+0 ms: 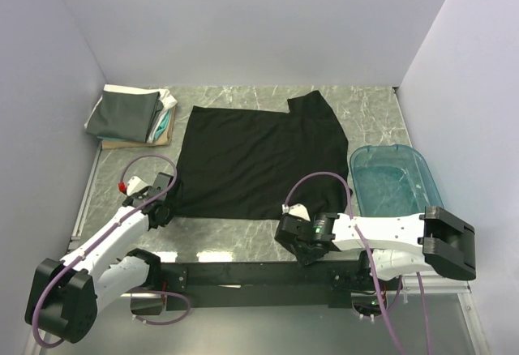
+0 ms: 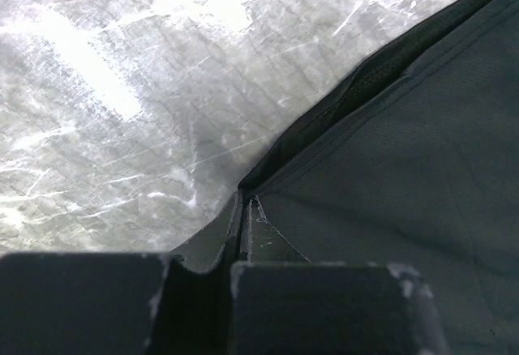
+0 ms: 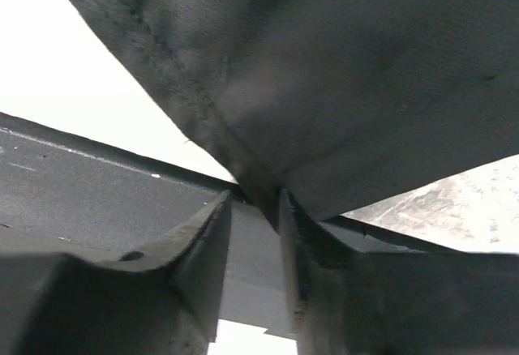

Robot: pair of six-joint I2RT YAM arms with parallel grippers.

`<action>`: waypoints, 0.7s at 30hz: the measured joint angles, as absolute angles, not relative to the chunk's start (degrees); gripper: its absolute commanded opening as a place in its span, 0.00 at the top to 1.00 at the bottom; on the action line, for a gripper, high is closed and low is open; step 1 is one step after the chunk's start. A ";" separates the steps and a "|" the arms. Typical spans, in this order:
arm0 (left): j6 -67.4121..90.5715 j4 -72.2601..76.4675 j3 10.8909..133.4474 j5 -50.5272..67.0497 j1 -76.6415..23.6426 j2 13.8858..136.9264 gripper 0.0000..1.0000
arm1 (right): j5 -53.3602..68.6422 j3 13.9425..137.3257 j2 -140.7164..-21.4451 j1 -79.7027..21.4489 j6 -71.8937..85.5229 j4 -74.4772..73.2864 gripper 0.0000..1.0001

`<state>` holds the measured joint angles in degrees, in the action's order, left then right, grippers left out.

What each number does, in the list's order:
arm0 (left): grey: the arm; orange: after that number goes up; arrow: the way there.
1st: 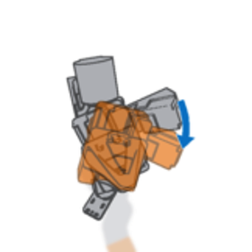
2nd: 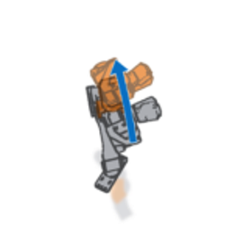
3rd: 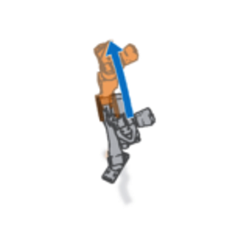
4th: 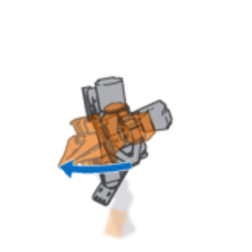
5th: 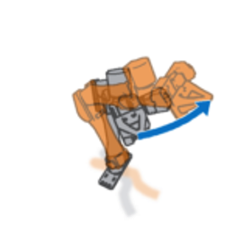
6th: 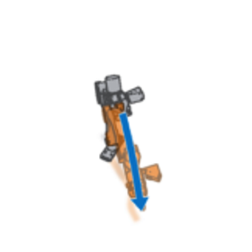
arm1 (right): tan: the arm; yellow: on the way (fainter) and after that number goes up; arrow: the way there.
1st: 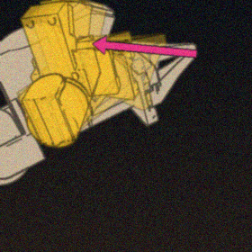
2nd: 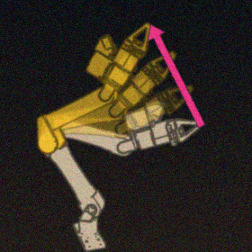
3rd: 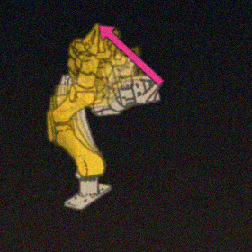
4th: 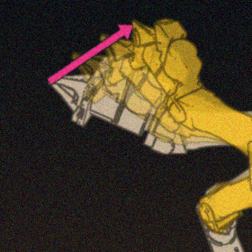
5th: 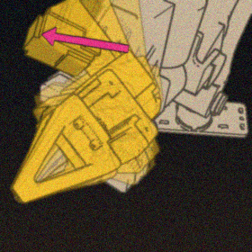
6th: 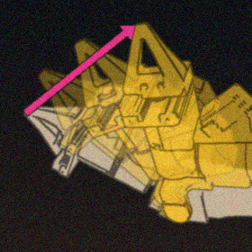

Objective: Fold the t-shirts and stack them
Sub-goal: Fold the tshirt

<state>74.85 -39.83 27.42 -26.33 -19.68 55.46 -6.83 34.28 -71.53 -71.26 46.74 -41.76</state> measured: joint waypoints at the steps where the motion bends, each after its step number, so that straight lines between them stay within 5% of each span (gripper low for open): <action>1: 74.89 -39.94 27.33 -26.28 -19.68 55.46 0.99 | -6.96 34.28 -71.59 -71.26 46.68 -41.80 0.74; 5: 75.37 -40.16 27.31 -26.24 -19.68 55.51 0.99 | -8.05 34.30 -71.81 -71.29 47.03 -42.37 1.00; 21: 81.65 -49.41 27.35 -25.39 -19.68 44.47 0.99 | -5.43 34.26 -59.16 -73.06 50.19 -49.39 1.00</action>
<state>81.65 -49.41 27.35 -25.39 -19.68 44.47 -5.43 34.26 -59.16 -73.06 50.19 -49.39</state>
